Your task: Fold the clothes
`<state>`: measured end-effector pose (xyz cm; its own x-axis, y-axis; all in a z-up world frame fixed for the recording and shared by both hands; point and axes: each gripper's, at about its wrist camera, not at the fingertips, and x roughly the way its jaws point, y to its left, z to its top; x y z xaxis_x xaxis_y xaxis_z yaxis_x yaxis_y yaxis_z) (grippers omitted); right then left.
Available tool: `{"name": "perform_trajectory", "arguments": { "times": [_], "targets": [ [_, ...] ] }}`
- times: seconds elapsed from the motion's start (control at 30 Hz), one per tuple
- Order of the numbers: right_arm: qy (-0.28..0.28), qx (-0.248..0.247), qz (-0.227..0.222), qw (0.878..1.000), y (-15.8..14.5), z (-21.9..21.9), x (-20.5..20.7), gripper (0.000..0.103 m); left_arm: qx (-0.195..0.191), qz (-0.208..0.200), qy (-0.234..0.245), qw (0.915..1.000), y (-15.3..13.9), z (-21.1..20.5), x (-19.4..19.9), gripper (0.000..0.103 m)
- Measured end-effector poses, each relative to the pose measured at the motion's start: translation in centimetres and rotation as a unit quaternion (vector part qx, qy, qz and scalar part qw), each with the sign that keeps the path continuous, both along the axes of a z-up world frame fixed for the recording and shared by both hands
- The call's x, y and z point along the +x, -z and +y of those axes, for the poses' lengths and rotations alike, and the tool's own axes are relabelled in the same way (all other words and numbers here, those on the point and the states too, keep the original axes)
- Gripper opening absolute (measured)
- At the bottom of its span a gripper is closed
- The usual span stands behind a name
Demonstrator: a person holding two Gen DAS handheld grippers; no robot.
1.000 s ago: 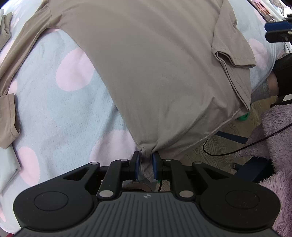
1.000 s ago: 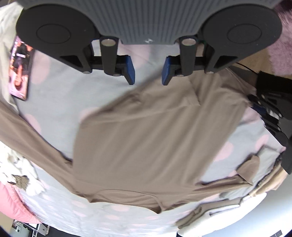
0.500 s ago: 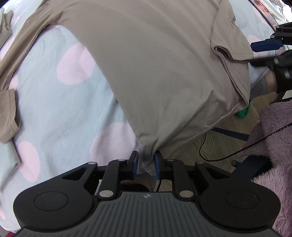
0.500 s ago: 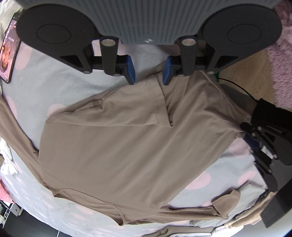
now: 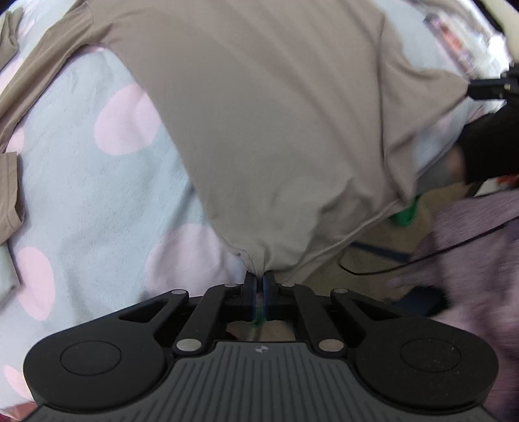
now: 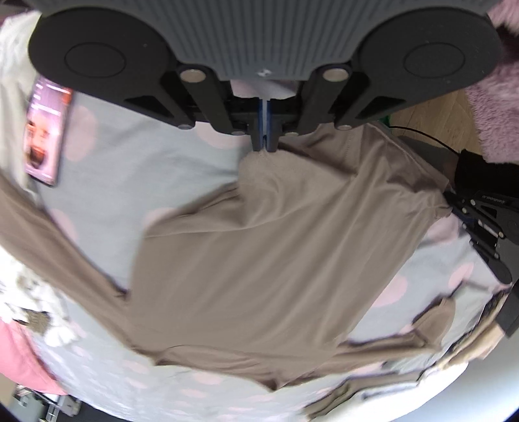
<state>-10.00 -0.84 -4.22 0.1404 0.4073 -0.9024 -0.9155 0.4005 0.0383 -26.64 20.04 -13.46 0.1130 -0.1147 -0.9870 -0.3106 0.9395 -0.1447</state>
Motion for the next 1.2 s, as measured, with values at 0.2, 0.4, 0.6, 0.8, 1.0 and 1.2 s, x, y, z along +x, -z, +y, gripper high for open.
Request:
{"name": "perform_trajectory", "arguments": {
  "times": [0.2, 0.4, 0.6, 0.8, 1.0, 1.2],
  "targets": [
    [-0.010, -0.044, -0.034, 0.998, -4.6, -3.8, 1.3, 0.002, -0.052, -0.021, -0.020, 0.9982, -4.6, 0.3, -2.1, 0.001],
    [-0.077, -0.161, -0.055, 0.982, -3.5, -5.3, 0.8, 0.001, -0.077, 0.017, -0.051, 0.9956, -3.5, 0.6, -3.7, 0.000],
    [-0.095, -0.236, -0.020, 0.967, 2.3, -4.2, 2.0, 0.001, -0.070, 0.071, -0.054, 0.9935, -0.5, 1.1, -3.4, 0.000],
    [-0.096, -0.248, -0.002, 0.964, 5.8, -2.6, 2.9, 0.001, -0.063, 0.092, -0.055, 0.9922, 1.6, 1.1, -2.5, 0.002],
    [-0.089, -0.223, 0.015, 0.971, 5.0, -2.3, 3.6, 0.021, -0.056, 0.074, -0.053, 0.9943, 0.1, 1.1, -2.7, 0.035],
    [-0.064, -0.145, 0.021, 0.987, 1.1, -1.5, 4.6, 0.034, -0.031, 0.016, -0.116, 0.9926, -3.4, 4.7, -2.9, 0.035]
  ]
}}
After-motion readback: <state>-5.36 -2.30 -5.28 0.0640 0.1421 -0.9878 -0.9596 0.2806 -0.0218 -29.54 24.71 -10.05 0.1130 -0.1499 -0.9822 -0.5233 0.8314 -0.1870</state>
